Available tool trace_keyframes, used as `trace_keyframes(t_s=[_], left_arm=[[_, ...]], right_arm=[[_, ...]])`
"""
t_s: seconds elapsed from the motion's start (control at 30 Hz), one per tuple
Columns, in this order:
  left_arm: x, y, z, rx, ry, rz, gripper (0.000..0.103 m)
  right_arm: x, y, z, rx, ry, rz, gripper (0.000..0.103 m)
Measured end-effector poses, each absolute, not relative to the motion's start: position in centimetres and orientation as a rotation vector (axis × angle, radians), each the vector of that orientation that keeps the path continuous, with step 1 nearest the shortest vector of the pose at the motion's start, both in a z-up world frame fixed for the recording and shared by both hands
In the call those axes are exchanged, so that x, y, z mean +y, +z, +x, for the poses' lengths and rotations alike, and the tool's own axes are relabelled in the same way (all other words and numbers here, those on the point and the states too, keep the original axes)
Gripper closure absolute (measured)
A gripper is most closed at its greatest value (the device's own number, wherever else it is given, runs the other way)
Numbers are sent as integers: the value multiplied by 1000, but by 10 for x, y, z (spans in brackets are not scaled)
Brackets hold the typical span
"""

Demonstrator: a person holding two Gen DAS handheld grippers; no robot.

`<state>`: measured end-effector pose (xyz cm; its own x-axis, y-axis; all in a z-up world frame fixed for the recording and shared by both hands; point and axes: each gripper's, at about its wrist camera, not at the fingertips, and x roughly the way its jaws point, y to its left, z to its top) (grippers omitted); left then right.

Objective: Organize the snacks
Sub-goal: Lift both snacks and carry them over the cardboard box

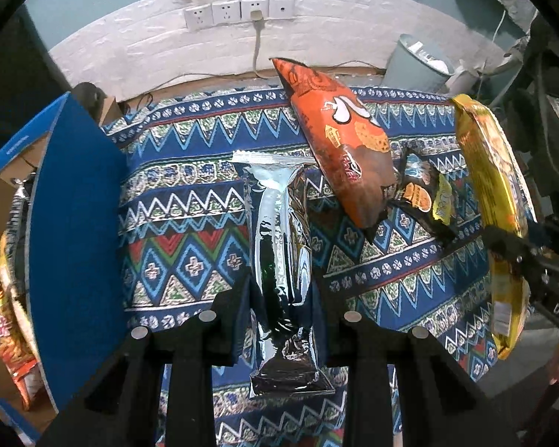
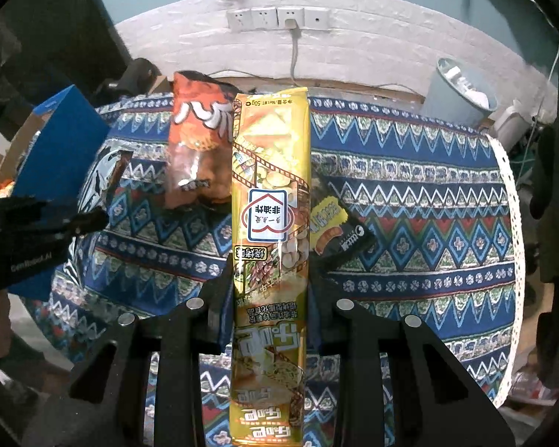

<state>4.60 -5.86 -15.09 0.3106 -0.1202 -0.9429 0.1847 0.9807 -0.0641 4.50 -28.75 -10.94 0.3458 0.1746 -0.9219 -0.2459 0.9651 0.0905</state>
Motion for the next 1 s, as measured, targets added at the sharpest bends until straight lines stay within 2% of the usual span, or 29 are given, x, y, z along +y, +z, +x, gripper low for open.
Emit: trace_keyframes(t_s=[1.0], left_arm=[[39,-73,12,1083,-125,27,73]], right_arm=[[-169,-46,57,1101,474,-99,73]])
